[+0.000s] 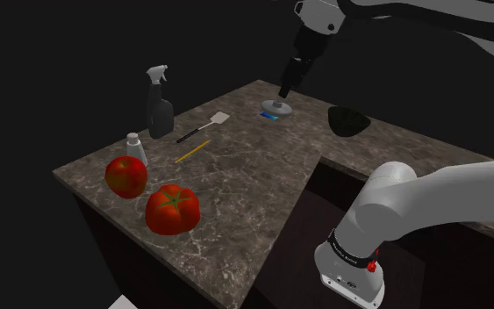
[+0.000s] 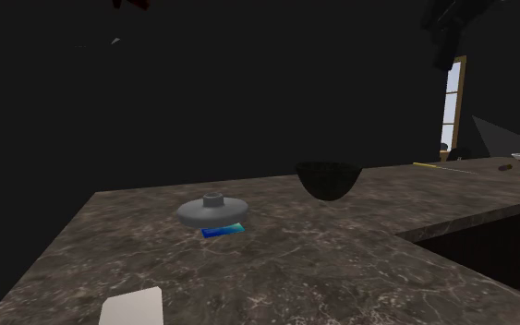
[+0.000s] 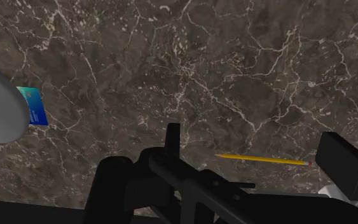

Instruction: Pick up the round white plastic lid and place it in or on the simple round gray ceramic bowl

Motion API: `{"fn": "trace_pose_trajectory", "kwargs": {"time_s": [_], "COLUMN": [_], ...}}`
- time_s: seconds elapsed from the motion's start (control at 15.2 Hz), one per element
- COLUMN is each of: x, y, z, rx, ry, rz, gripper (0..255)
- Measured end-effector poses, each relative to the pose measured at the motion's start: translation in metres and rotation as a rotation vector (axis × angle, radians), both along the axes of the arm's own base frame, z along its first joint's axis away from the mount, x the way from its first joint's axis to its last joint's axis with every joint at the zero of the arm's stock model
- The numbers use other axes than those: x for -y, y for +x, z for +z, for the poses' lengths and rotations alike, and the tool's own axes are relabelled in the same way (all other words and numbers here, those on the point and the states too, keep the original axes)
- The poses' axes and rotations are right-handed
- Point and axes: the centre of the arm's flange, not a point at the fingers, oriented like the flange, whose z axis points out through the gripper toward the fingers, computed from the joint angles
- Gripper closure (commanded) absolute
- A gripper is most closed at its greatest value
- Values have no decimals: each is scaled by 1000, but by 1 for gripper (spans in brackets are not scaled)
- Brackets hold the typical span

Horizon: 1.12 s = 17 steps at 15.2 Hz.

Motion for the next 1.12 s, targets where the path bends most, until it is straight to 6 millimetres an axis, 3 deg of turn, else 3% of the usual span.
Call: {"fn": "trace_pose_trajectory", "kwargs": {"time_s": [0.13,0.46,1.12], "x": [4,51,164], "y": [3,37,114], "z": [-2,-20,-62], "rx": [-2,-26,-78], "ry": [1,8,23], "rz": [0,0,-1], "gripper": [0,0,0]}}
